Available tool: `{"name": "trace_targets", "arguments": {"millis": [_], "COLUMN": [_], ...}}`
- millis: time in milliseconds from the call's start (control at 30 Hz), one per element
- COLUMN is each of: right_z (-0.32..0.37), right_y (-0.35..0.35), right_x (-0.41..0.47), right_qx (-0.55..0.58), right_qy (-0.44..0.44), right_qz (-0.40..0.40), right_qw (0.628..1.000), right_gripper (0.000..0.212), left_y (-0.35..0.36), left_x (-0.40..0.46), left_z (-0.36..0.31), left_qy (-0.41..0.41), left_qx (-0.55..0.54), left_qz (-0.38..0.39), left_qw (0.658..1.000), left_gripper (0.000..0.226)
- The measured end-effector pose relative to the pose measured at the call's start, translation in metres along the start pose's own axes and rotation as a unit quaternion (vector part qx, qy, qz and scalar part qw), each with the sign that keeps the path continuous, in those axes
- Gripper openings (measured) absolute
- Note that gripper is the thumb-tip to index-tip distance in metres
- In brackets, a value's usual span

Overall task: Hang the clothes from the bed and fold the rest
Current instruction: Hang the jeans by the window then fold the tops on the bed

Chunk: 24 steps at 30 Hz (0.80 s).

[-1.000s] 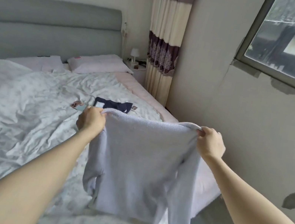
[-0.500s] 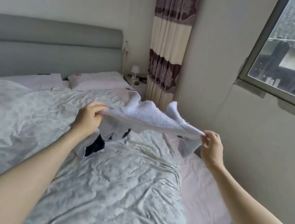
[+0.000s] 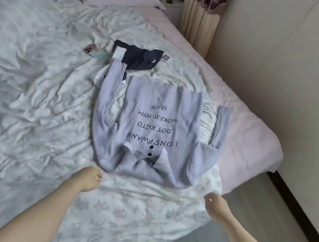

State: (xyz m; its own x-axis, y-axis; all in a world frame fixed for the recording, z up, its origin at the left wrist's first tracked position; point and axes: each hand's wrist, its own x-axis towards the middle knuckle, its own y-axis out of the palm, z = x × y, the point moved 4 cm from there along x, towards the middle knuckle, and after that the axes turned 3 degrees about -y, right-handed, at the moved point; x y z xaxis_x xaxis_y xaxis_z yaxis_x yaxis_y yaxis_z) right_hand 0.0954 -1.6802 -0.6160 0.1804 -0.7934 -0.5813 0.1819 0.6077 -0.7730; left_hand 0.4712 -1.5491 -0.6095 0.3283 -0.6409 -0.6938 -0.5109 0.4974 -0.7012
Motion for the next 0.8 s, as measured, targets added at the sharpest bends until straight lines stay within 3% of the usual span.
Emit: {"name": "trace_targets", "arguments": {"millis": [100,267,433,500,600,633,733,800], "right_z": [0.022,0.078,0.113,0.120,0.124,0.123,0.120,0.114], "right_y": [0.001,0.010,0.031,0.043,0.060,0.062,0.071,0.071], "right_x": [0.012,0.028,0.054,0.068,0.083,0.083,0.083,0.078], "right_qx": [0.035,0.096,0.117,0.093,0.094,0.088,0.080,0.103], "right_qy": [-0.039,-0.108,-0.090,-0.064,-0.009,-0.004,-0.003,-0.005], "right_qz": [-0.070,-0.059,-0.014,-0.005,0.000,-0.003,-0.016,-0.042], "right_qw": [0.996,0.988,0.989,0.994,0.996,0.996,0.997,0.994], "right_gripper": [0.035,0.026,0.055,0.054,0.057,0.062,0.062,0.048], "left_y": [0.007,0.005,0.009,0.016,0.026,0.027,0.032,0.034], "left_x": [0.014,0.043,0.078,0.094,0.106,0.105,0.109,0.108], "left_z": [-0.012,-0.035,-0.049,-0.050,-0.055,-0.058,-0.060,-0.057], "left_qy": [0.026,0.056,0.060,0.049,0.021,0.032,0.078,0.089], "left_qx": [-0.017,-0.042,-0.109,-0.195,-0.388,-0.383,-0.202,-0.177], "left_qz": [-0.044,-0.076,-0.060,-0.047,0.001,0.007,-0.012,-0.033], "left_qw": [0.999,0.995,0.990,0.978,0.922,0.923,0.976,0.980], "left_gripper": [0.036,0.039,0.050,0.055,0.074,0.082,0.102,0.089]}}
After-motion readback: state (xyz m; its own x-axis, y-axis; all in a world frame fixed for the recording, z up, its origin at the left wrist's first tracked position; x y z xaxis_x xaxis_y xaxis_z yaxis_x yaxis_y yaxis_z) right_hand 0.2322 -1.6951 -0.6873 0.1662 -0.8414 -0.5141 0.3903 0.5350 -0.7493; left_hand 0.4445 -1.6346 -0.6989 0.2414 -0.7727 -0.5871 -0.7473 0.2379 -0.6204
